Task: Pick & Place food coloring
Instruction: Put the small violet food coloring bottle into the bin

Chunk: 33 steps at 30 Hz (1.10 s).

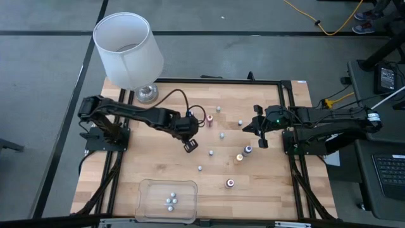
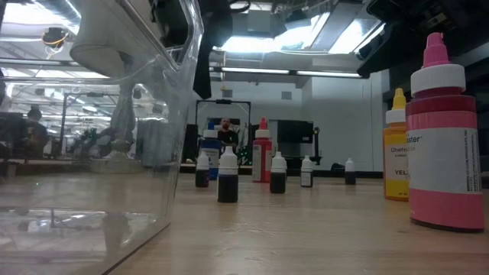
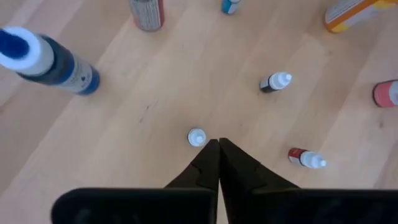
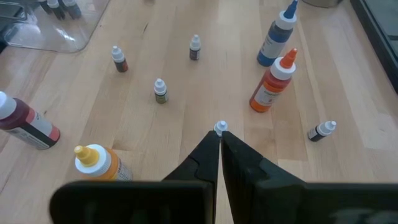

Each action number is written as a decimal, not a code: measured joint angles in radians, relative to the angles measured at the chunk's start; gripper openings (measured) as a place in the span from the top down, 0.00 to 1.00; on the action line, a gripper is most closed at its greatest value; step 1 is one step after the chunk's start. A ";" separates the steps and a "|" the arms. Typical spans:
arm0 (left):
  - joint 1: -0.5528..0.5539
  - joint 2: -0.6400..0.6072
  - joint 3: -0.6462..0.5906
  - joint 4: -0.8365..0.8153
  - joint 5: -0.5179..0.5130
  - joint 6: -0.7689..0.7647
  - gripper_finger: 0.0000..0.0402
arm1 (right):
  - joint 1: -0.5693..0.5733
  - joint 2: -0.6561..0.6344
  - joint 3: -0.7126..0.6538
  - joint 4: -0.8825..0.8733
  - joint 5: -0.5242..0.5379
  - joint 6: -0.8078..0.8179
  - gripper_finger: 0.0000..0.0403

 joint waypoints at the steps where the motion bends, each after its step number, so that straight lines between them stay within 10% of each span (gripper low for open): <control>1: 0.004 0.000 0.000 -0.002 0.010 0.010 0.98 | 0.000 0.000 0.000 0.000 0.002 0.002 0.94; 19: 0.008 0.178 0.000 0.037 0.065 0.117 0.50 | 0.000 0.000 0.000 0.000 0.010 0.027 0.94; 33: 0.013 0.254 -0.001 0.075 0.043 0.119 0.55 | 0.000 0.000 0.000 -0.001 0.025 0.026 0.94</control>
